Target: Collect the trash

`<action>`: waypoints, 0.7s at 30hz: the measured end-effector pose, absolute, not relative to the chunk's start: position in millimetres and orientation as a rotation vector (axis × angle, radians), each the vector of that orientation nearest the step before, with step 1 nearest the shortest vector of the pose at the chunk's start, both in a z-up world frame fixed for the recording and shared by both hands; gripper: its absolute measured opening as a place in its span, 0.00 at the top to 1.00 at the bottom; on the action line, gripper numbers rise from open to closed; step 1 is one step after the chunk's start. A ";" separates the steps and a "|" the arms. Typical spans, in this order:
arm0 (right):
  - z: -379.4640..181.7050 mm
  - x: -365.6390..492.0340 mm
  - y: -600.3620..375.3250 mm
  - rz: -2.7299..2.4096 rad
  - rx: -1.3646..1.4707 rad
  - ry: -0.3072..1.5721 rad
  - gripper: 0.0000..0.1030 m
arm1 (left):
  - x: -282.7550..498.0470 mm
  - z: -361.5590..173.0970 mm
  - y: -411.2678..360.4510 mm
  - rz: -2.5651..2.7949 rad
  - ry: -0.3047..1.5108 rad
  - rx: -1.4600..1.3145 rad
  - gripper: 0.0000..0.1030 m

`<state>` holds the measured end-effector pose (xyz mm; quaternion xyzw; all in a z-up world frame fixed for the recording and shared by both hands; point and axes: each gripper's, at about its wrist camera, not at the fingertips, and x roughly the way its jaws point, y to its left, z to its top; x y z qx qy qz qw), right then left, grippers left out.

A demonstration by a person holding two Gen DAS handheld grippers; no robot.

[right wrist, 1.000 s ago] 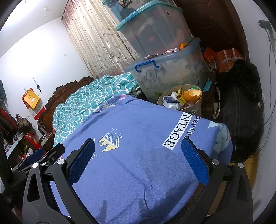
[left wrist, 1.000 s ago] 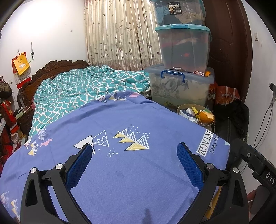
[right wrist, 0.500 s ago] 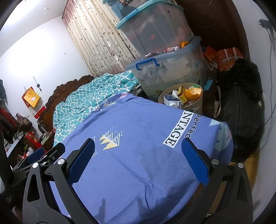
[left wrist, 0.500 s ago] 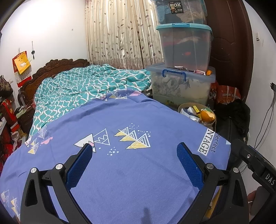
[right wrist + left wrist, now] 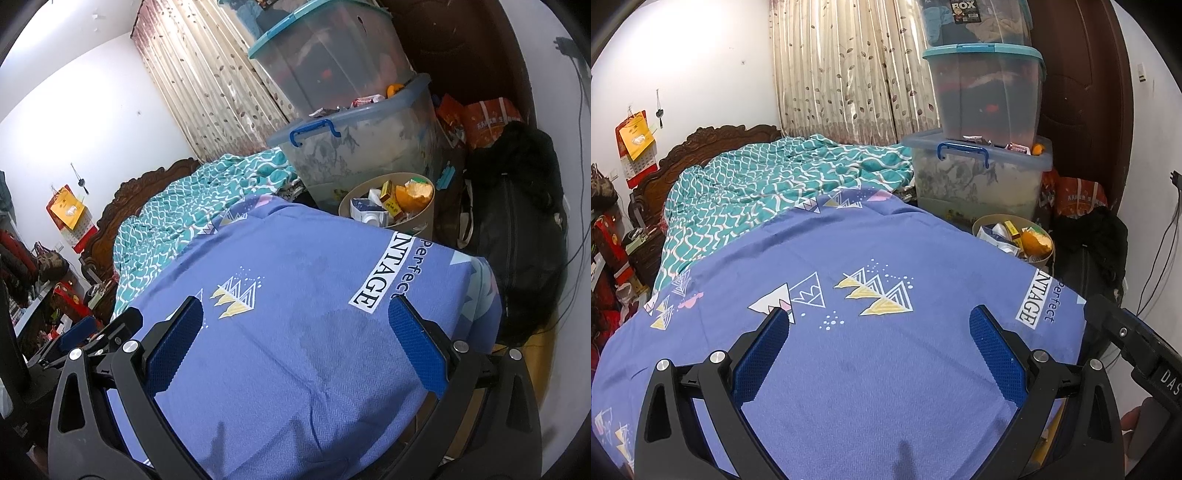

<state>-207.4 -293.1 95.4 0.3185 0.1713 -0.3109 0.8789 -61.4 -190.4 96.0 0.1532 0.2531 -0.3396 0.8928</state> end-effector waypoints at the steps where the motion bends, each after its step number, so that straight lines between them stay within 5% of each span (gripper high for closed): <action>1: 95.1 -207.4 -292.9 -0.649 0.664 0.357 0.03 | -61.5 95.0 -189.2 -0.705 0.525 0.320 0.08; 21: 84.8 -207.4 -297.2 -0.655 0.680 0.370 0.04 | -59.8 92.8 -187.3 -0.738 0.539 0.332 0.08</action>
